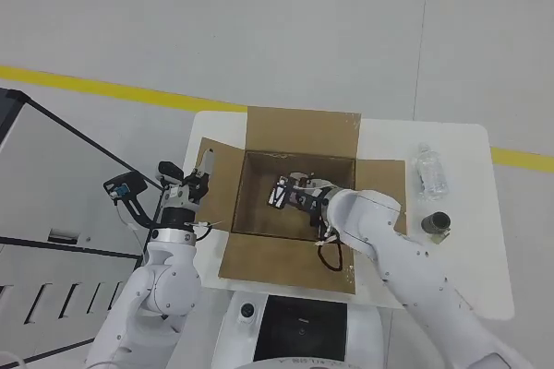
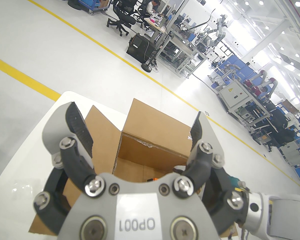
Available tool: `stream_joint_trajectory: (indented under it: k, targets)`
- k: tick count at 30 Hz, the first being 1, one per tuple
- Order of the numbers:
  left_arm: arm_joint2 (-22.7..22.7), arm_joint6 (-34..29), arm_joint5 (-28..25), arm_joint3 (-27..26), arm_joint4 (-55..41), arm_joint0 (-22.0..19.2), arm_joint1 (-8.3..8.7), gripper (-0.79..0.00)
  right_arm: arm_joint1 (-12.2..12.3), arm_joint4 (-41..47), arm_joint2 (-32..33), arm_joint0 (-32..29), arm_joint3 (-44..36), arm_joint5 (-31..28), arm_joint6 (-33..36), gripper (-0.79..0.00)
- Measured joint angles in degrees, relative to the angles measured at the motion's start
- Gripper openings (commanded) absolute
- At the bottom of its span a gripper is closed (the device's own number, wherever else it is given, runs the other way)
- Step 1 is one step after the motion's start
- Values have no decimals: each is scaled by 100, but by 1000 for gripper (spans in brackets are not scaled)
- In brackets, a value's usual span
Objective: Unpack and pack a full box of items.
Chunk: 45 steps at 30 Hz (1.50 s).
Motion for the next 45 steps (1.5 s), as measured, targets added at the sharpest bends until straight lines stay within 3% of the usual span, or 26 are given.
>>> stream_joint_trajectory:
  k: [12, 19, 31, 42, 45]
  targets:
    - [0, 0, 0, 0, 0, 0, 0, 0, 192, -2515, 22, -881, -2257, 245, 709, -785]
    - [0, 0, 0, 0, 0, 0, 0, 0, 383, -3159, 1183, -1883, -3123, 154, 1023, -785]
    - [0, 0, 0, 0, 0, 0, 0, 0, 550, -3226, 2941, -3556, -3226, 286, 328, -785]
    - [0, 0, 0, 0, 0, 0, 0, 0, 549, -3243, 2914, -3479, -3222, 288, 327, -785]
    - [0, 0, 0, 0, 0, 0, 0, 0, 564, -3403, 2982, -3558, -3171, 409, 18, -785]
